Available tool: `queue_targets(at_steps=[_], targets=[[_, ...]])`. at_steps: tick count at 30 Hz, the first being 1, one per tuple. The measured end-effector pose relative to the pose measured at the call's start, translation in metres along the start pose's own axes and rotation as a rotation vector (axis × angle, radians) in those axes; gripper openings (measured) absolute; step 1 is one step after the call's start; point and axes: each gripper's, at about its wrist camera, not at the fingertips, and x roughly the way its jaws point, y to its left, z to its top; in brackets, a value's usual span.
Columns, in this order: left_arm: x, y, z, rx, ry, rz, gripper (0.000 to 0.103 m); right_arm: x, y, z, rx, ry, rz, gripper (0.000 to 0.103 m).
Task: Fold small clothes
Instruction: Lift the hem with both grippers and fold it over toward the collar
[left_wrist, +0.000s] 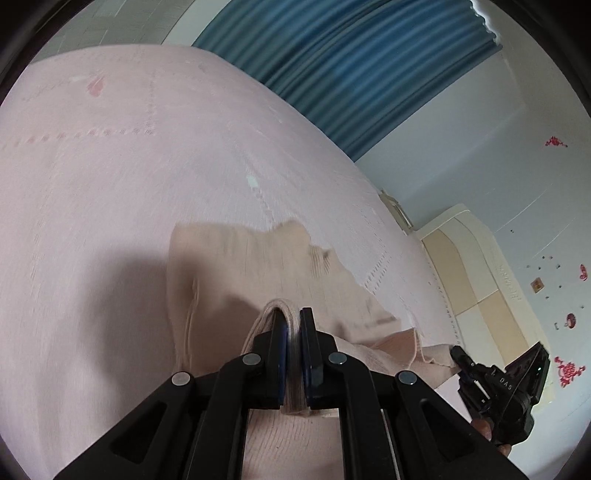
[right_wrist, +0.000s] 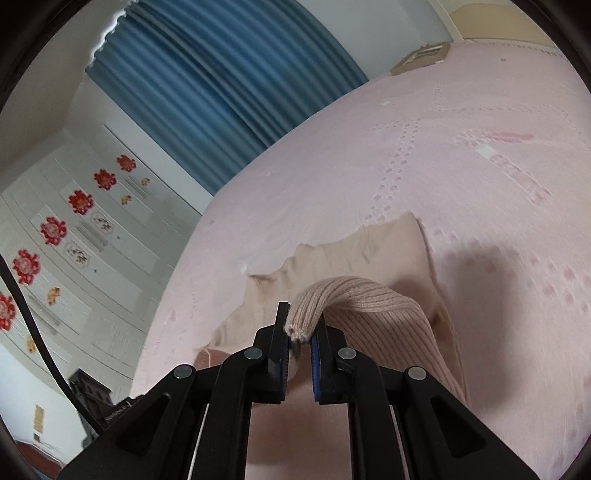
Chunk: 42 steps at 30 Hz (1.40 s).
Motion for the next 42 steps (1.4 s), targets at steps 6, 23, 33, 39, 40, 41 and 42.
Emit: queue_targets(at_steps=[6,23,33,39,40,41,42], targets=[[0.038,0.006,0.042,0.018,-0.023,0.018,0.007,0.063,-0.003,0.044,-0.001,0.002,-0.026,0.009],[0.000,0.009,-0.031,0.173,0.038,0.165,0.064,0.038,0.006,-0.045,-0.353,0.096,-0.203,0.039],[-0.018,0.009,-0.095,0.160,0.157,0.173,0.064,-0.008,-0.011,-0.102,-0.367,0.152,-0.293,0.047],[-0.010,0.024,-0.094,0.021,0.140,0.099,0.066,0.005,-0.043,-0.093,-0.180,0.233,-0.293,0.047],[-0.008,0.027,-0.091,-0.001,0.139,0.084,0.067,0.007,-0.048,-0.091,-0.144,0.239,-0.282,0.047],[-0.005,0.031,-0.088,-0.032,0.137,0.063,0.067,0.009,-0.051,-0.088,-0.114,0.243,-0.269,0.047],[-0.004,0.035,-0.086,-0.049,0.136,0.052,0.067,0.010,-0.056,-0.086,-0.084,0.247,-0.255,0.047]])
